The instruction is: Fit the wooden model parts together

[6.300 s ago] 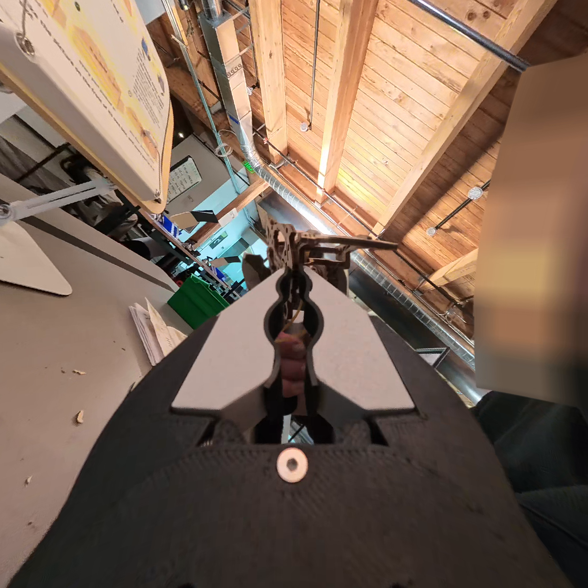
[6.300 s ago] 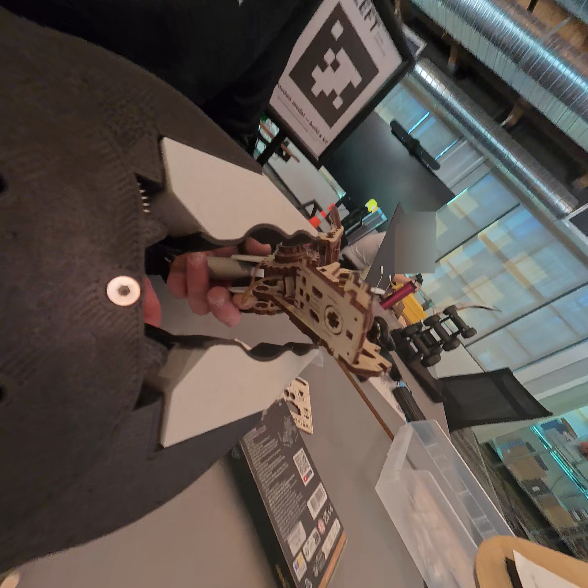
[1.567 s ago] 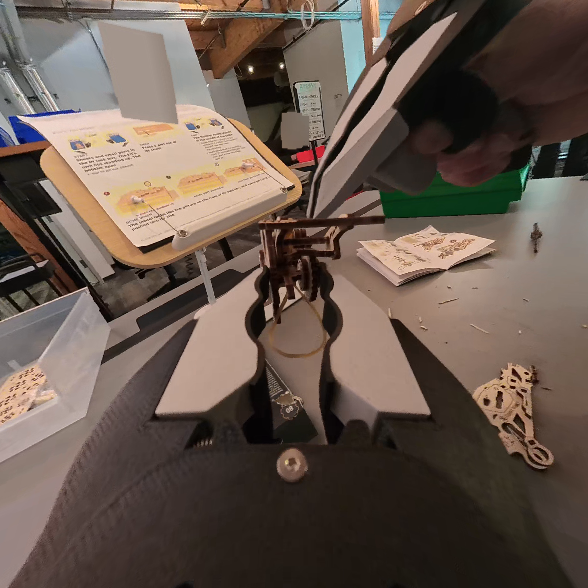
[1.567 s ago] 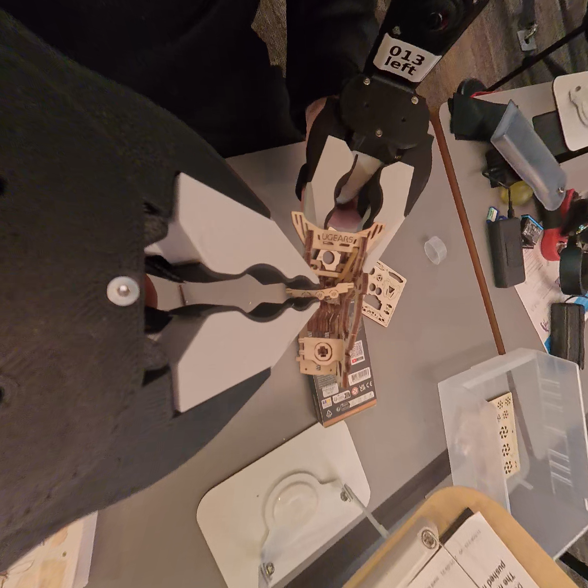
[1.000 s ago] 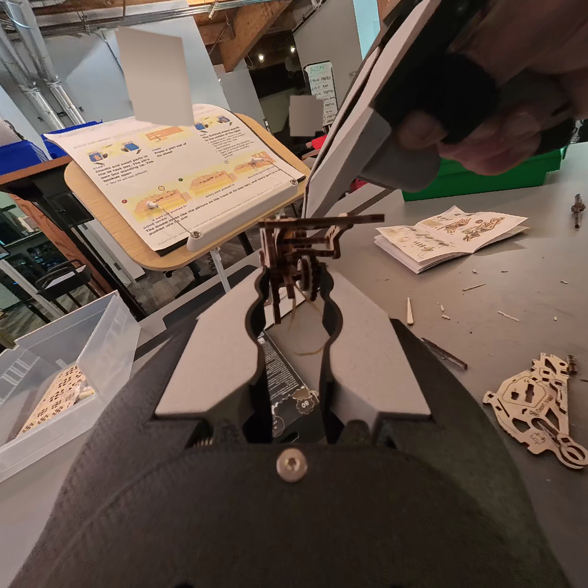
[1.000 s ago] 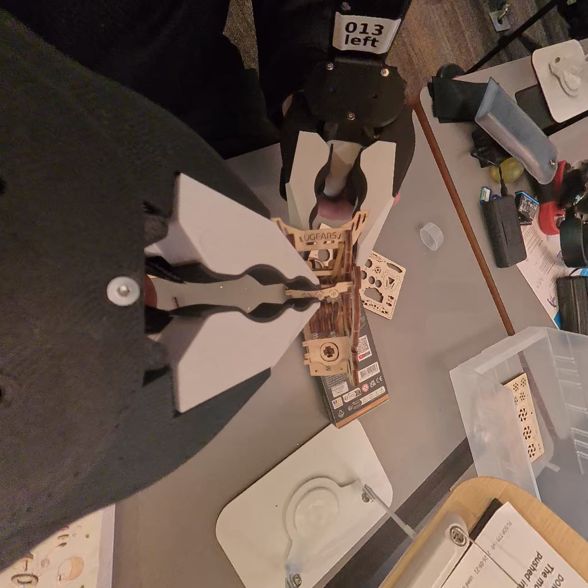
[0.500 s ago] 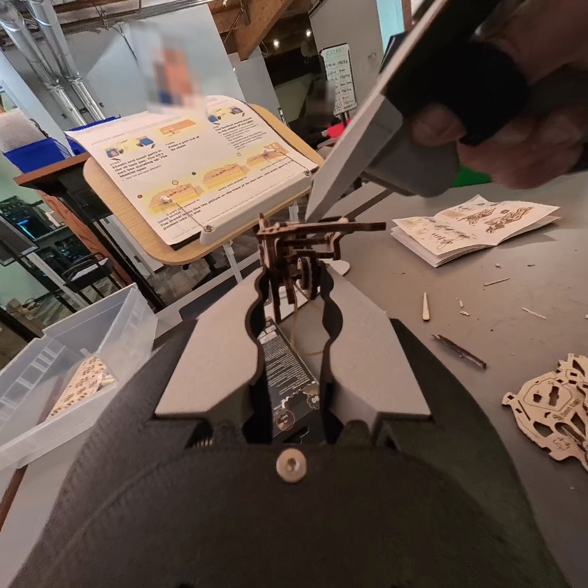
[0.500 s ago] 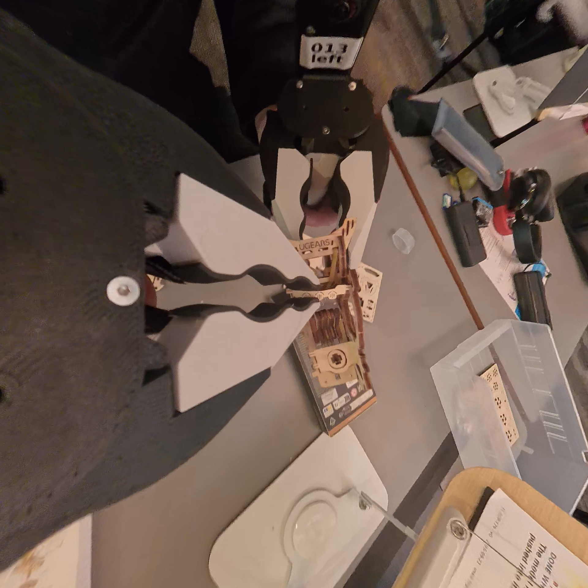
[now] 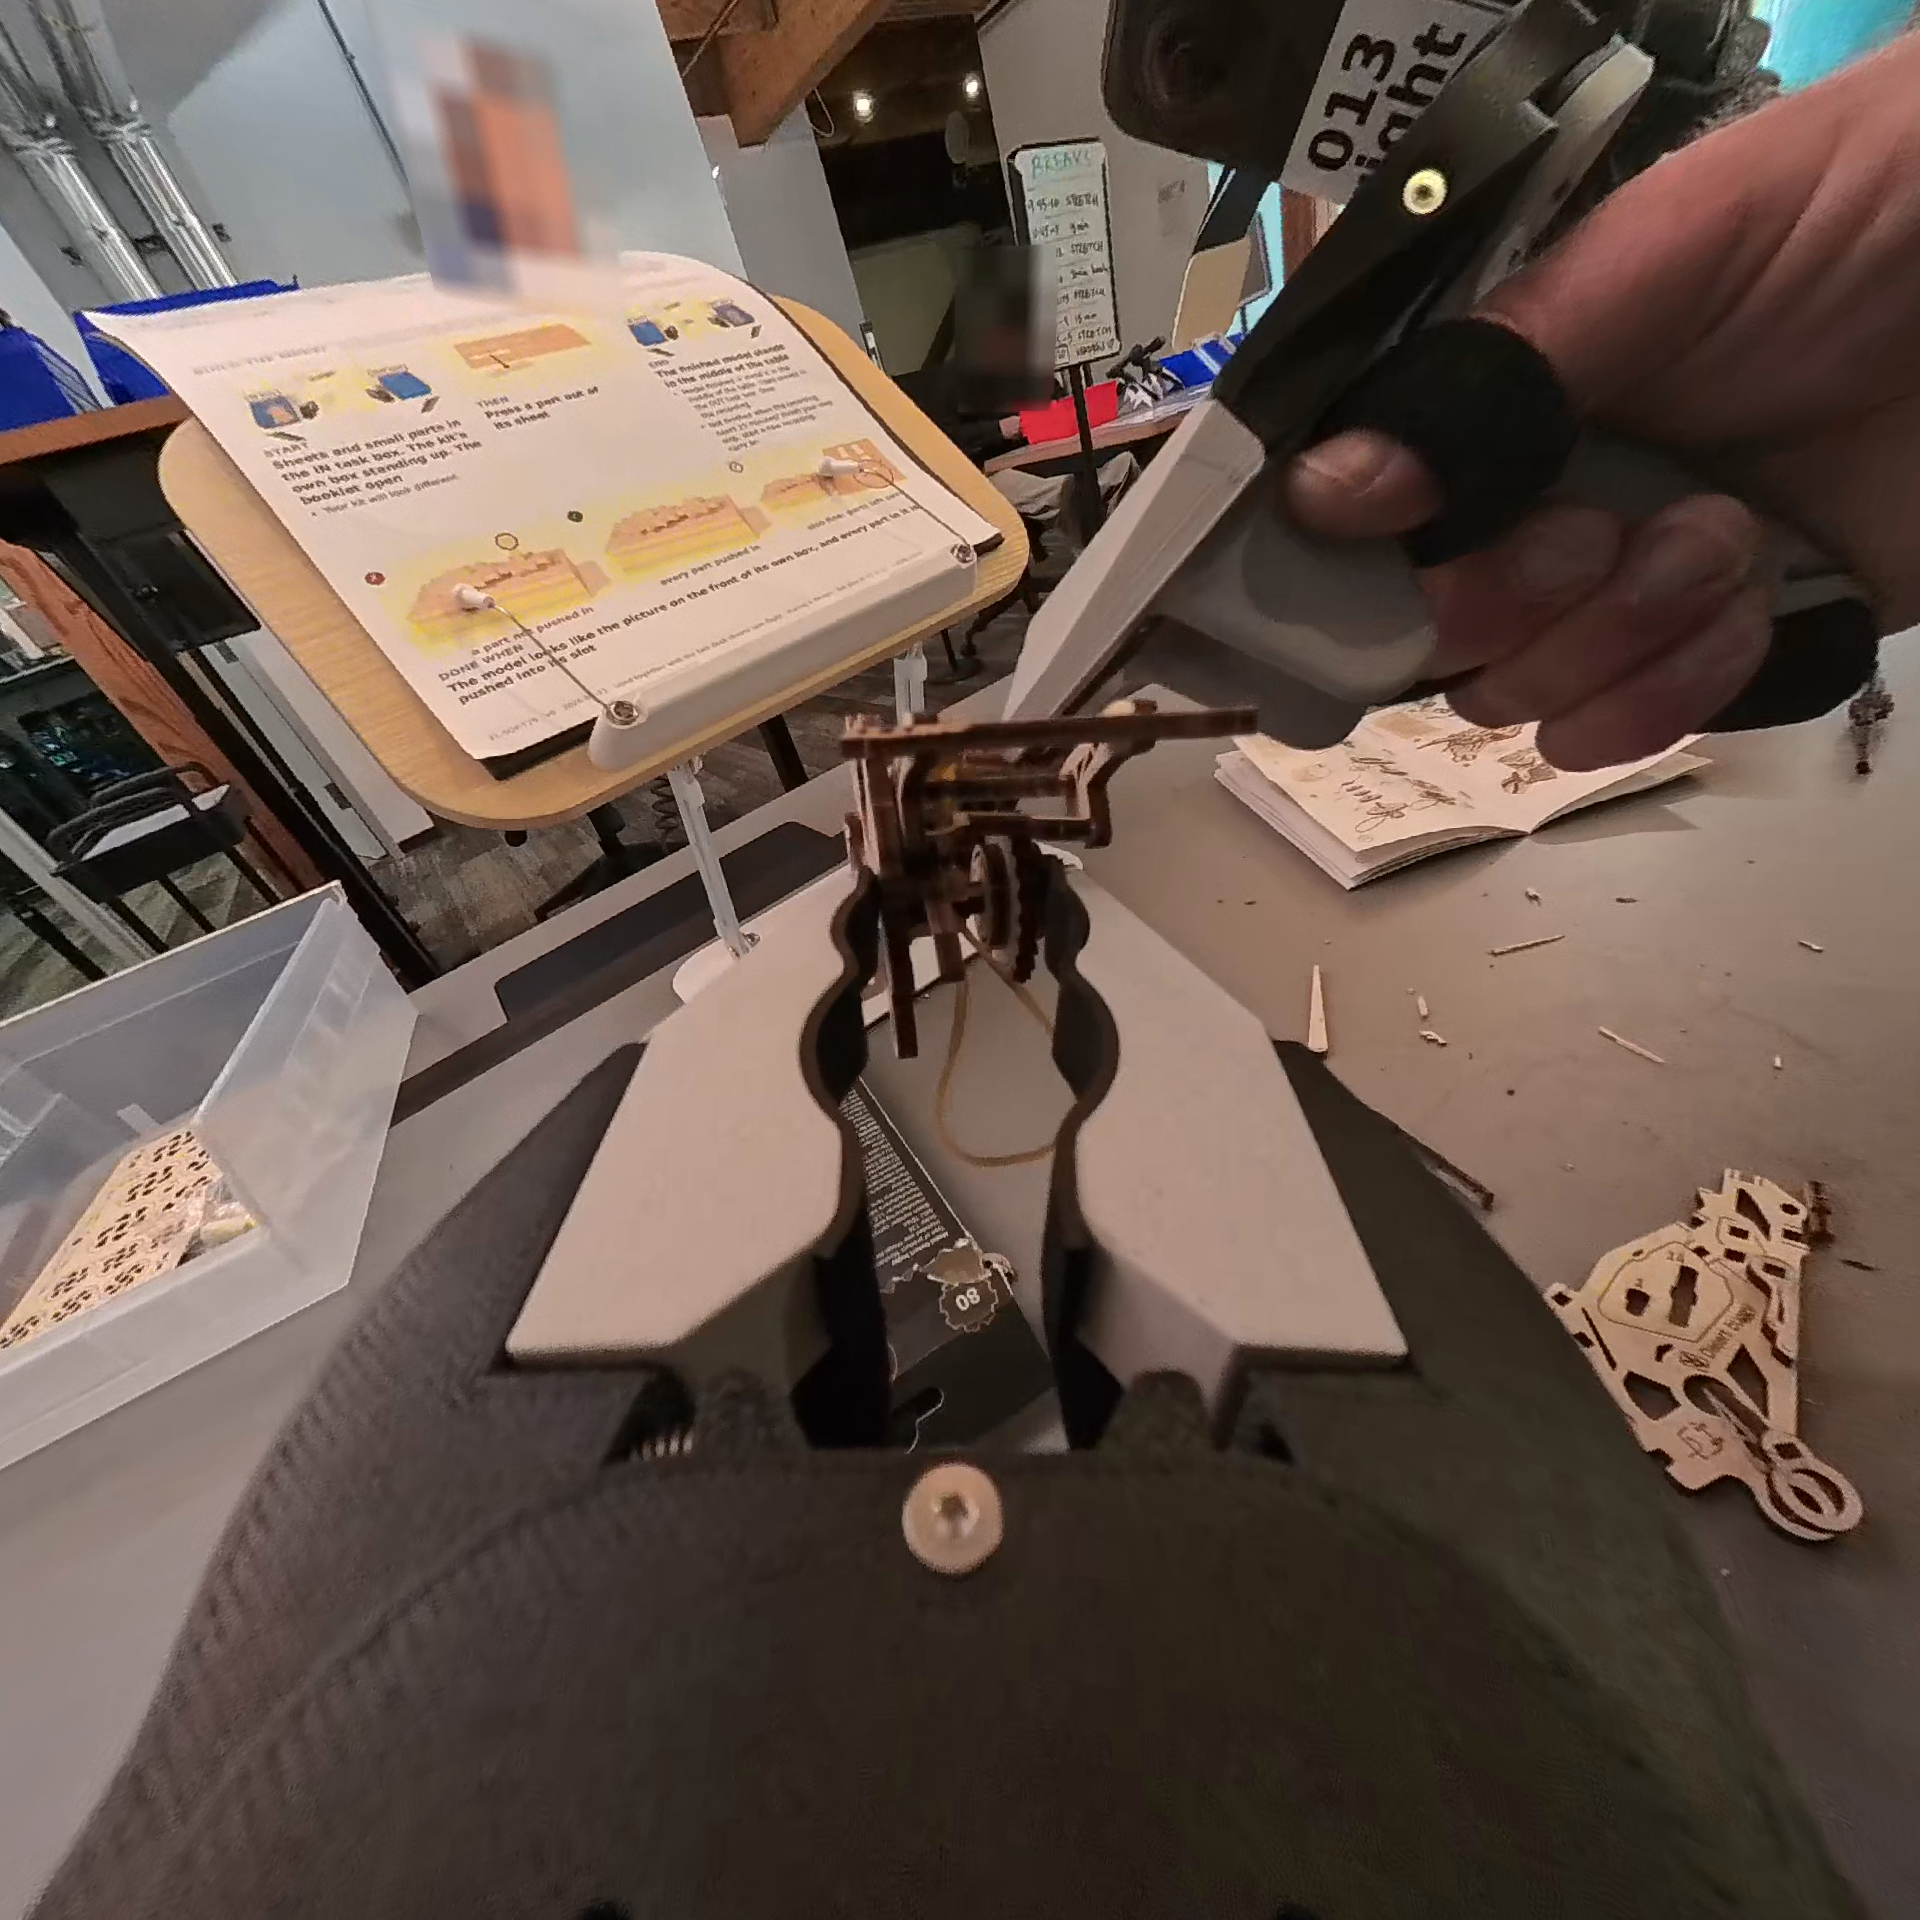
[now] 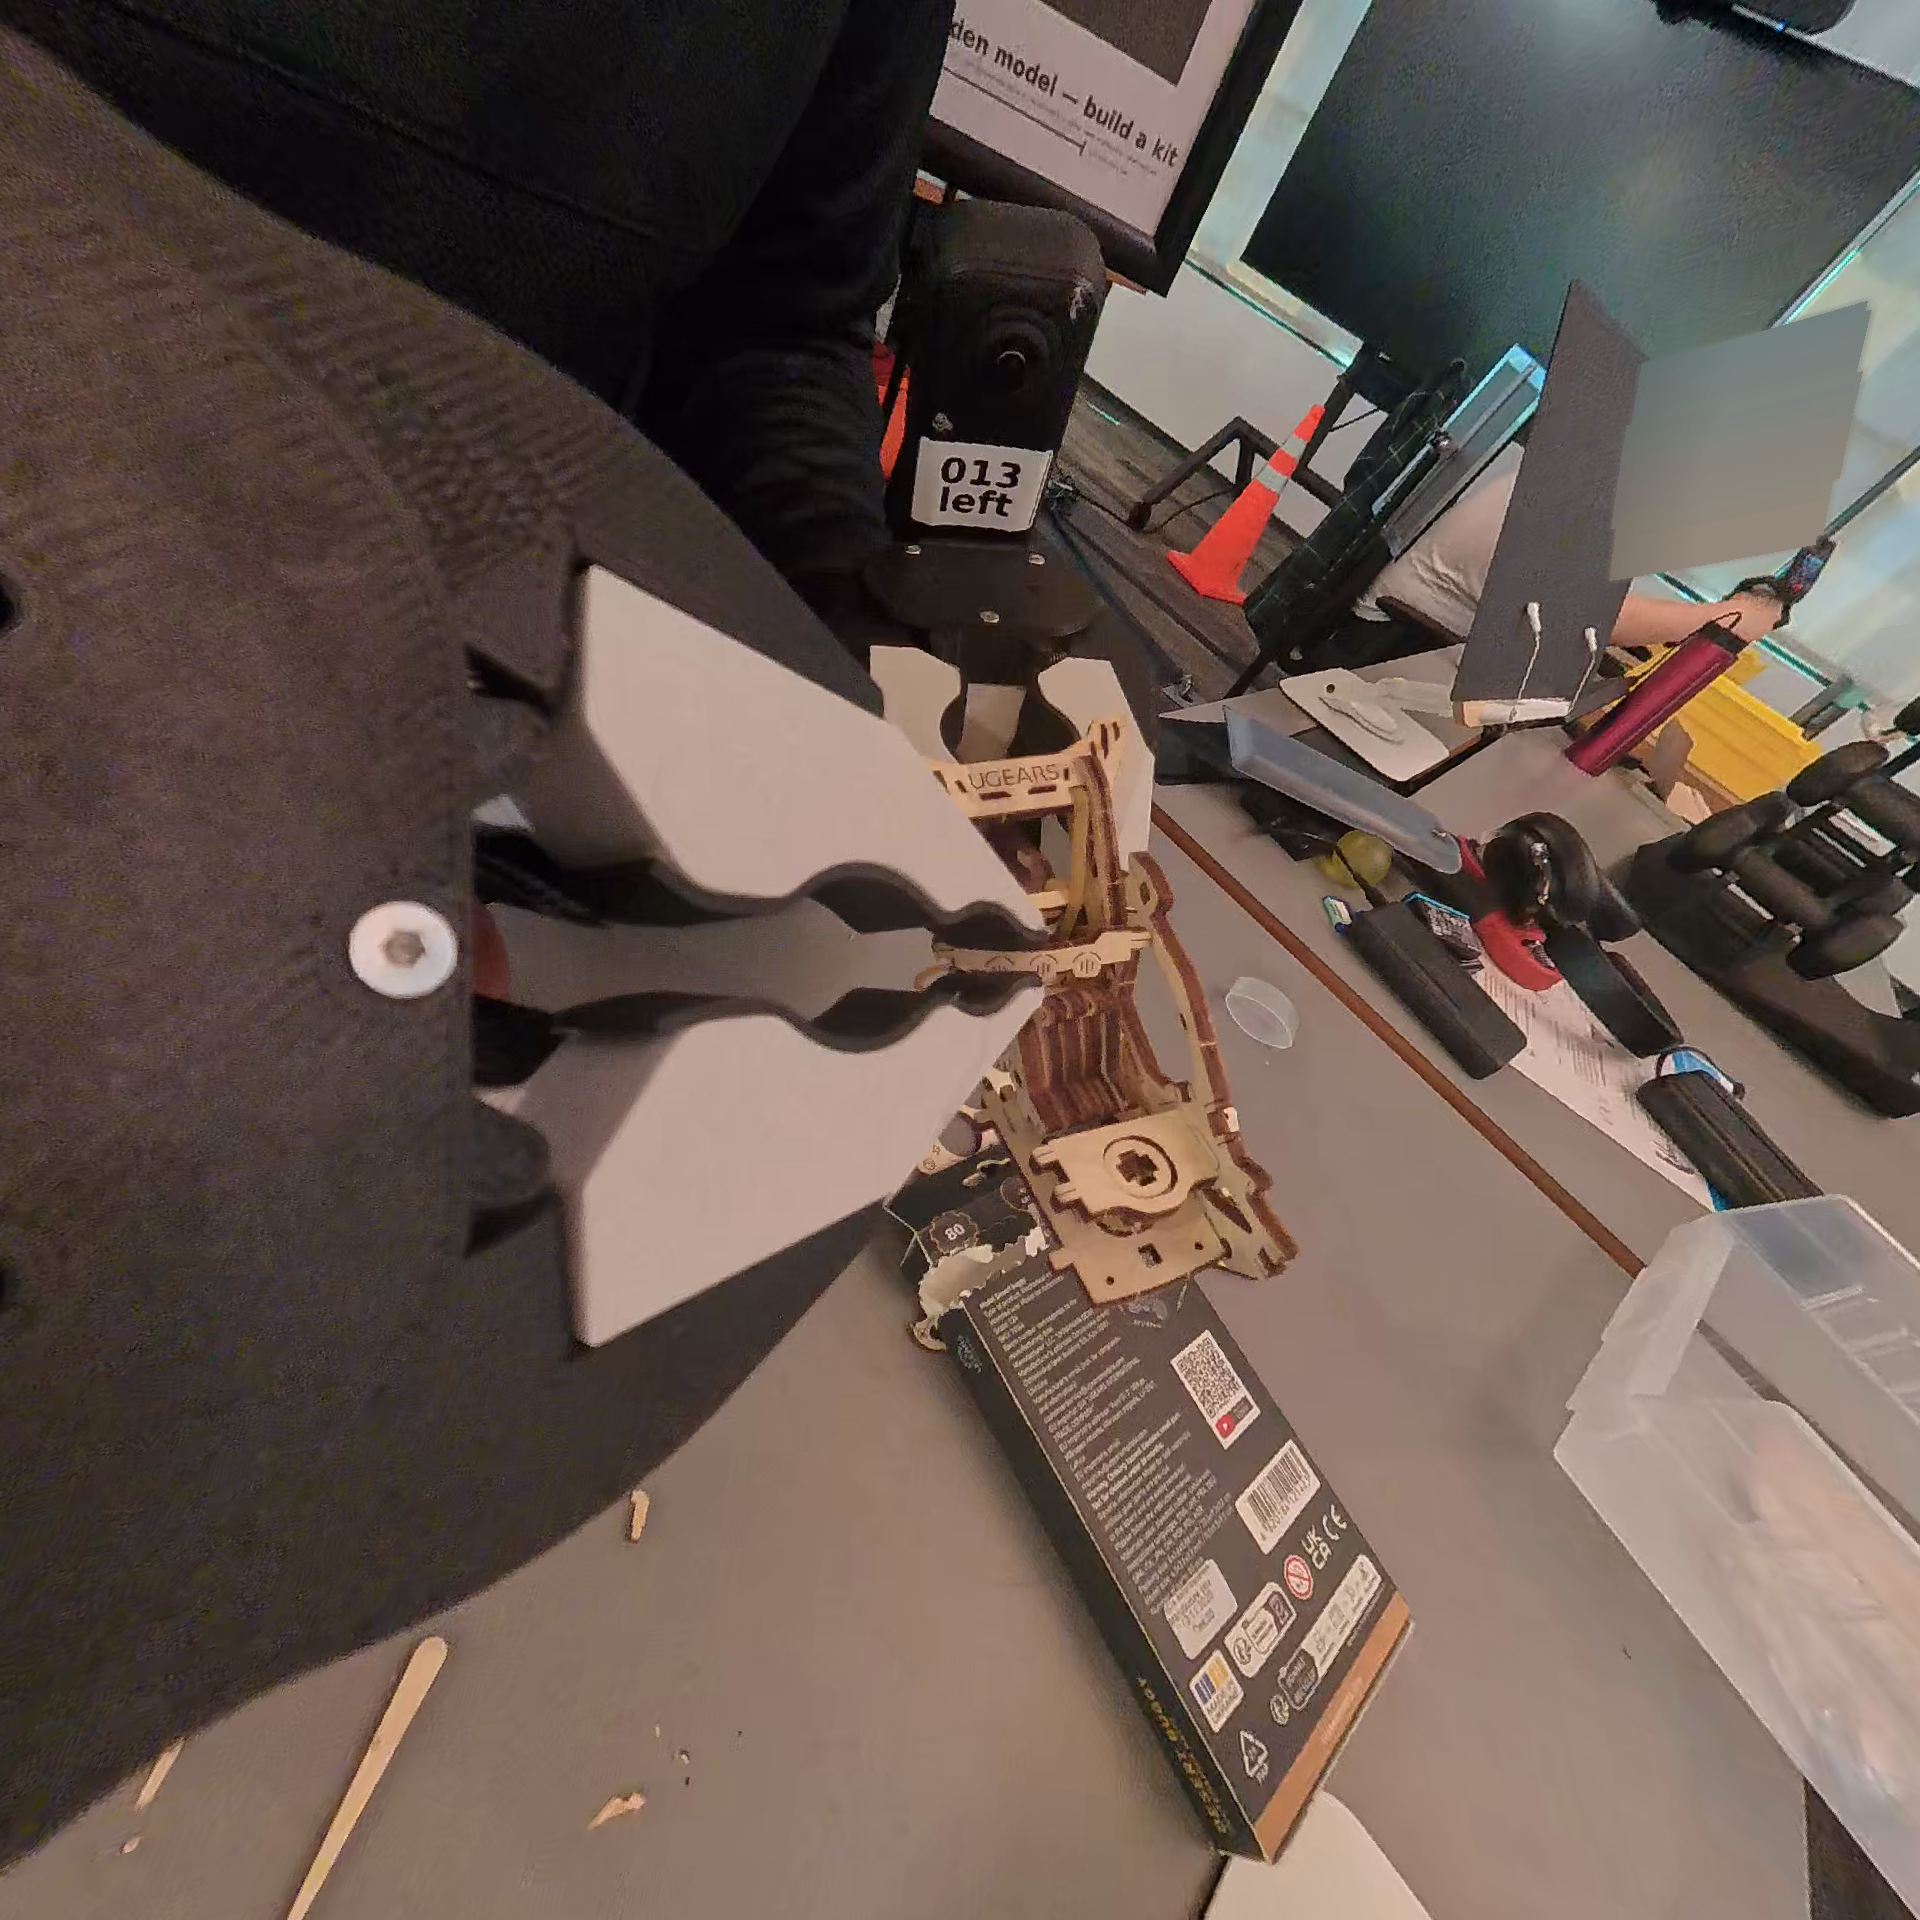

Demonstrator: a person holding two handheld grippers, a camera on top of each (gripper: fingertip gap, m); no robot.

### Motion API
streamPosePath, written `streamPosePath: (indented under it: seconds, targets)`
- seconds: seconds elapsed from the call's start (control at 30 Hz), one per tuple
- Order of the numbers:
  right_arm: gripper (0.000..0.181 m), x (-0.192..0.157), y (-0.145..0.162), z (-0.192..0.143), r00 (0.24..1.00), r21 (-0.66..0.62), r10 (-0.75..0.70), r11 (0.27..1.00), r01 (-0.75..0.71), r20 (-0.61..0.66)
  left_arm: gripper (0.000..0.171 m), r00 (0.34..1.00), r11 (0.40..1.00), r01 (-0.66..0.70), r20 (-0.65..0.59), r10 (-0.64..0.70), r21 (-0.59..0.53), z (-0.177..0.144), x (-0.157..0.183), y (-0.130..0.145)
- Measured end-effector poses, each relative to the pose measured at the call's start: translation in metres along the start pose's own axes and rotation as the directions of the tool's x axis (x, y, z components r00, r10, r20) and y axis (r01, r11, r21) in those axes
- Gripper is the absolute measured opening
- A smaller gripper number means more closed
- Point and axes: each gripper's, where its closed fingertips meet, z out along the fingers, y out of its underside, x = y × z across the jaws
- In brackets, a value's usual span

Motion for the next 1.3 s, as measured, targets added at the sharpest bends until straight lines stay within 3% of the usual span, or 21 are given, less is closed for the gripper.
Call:
streamPosePath:
  seconds: [0.2,0.37,0.53,0.63,0.83,1.13,1.23,1.3]
  targets:
    - [0.000,0.009,0.008,-0.003,0.997,-0.028,-0.053,0.998,0.051,-0.061,0.030,0.988,0.991,0.116,-0.093,-0.122,-0.072,0.005,0.012,0.019]
    - [0.000,0.036,0.032,-0.018,0.993,-0.042,-0.019,0.999,0.014,-0.115,0.030,0.949,0.952,0.179,-0.210,-0.234,-0.249,0.010,0.042,0.058]
    - [0.000,0.067,0.072,-0.030,0.984,-0.075,0.035,0.996,-0.048,-0.172,0.030,0.905,0.869,0.144,-0.292,-0.309,-0.473,0.010,0.079,0.106]
    - [0.000,0.074,0.095,-0.029,0.982,-0.104,0.047,0.992,-0.066,-0.182,0.030,0.894,0.841,0.131,-0.304,-0.329,-0.525,0.008,0.086,0.120]
    - [0.000,0.079,0.121,-0.019,0.976,-0.162,-0.036,0.987,0.000,-0.215,0.031,0.906,0.818,0.132,-0.266,-0.328,-0.560,0.005,0.079,0.129]
    - [0.000,0.075,0.121,-0.019,0.966,-0.153,-0.129,0.984,0.096,-0.223,0.056,0.913,0.775,0.086,-0.262,-0.312,-0.626,-0.015,0.068,0.134]
    - [0.000,0.068,0.114,-0.023,0.951,-0.127,-0.208,0.975,0.182,-0.227,0.058,0.921,0.785,0.102,-0.240,-0.307,-0.610,-0.025,0.054,0.120]
    - [0.000,0.061,0.108,-0.027,0.929,-0.110,-0.278,0.960,0.258,-0.244,0.049,0.940,0.829,0.127,-0.201,-0.275,-0.544,-0.026,0.038,0.097]
